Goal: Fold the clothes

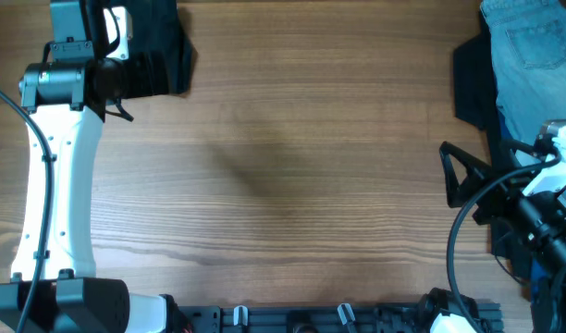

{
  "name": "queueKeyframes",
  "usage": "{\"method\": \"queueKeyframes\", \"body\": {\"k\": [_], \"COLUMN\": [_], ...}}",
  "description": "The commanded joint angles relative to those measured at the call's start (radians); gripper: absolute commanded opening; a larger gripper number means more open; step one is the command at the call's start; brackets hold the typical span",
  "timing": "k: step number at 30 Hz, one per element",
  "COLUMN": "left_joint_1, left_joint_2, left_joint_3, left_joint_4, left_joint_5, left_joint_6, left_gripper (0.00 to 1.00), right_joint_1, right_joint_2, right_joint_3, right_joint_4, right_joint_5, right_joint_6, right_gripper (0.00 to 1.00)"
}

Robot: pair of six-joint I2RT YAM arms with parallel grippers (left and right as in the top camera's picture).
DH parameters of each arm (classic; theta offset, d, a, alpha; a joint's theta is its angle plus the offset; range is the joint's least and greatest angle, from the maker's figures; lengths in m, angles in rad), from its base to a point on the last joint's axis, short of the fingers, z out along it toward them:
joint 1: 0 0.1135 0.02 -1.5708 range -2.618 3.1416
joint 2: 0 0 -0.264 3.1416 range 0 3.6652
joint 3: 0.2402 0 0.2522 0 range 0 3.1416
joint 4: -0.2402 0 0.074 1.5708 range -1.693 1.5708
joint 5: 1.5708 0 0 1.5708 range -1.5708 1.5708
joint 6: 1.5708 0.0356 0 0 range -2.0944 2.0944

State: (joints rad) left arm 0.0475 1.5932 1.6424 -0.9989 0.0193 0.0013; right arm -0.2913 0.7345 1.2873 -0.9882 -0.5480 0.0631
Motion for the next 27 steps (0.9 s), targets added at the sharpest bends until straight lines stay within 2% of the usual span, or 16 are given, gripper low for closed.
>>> {"method": "queueKeyframes", "body": {"k": [1, 6, 8, 13, 16, 23, 27], "left_joint_1": [-0.002, -0.002, -0.002, -0.002, -0.002, -0.002, -0.002], "left_joint_2": [-0.001, -0.001, -0.001, -0.001, -0.001, -0.001, -0.001], "left_joint_3": [-0.002, -0.002, -0.002, -0.002, -0.002, -0.002, -0.002], "left_joint_4": [-0.002, -0.002, -0.002, -0.002, -0.002, -0.002, -0.002], "left_joint_5": [-0.013, -0.013, -0.013, -0.013, -0.013, -0.013, -0.013], "left_joint_6": [-0.010, -0.010, -0.010, -0.010, -0.010, -0.010, -0.010], "left_gripper": [1.00, 1.00, 1.00, 1.00, 1.00, 1.00, 1.00], "right_joint_1": [0.004, 0.007, 0.038, 0.139, 0.203, 0.232, 0.233], "right_joint_2": [0.002, -0.007, -0.057, -0.275, -0.449, -0.686, -0.732], "right_joint_3": [0.010, -0.008, -0.082, -0.436, -0.727, -1.108, -1.205], "right_joint_4": [-0.002, -0.003, 0.100, 0.430, 0.623, 0.776, 0.816], "right_joint_5": [0.018, 0.060, 0.098, 0.157, 0.160, 0.194, 0.216], "right_joint_6": [0.018, 0.015, 0.013, 0.016, 0.016, 0.019, 0.019], "right_gripper": [1.00, 1.00, 1.00, 1.00, 1.00, 1.00, 1.00]}}
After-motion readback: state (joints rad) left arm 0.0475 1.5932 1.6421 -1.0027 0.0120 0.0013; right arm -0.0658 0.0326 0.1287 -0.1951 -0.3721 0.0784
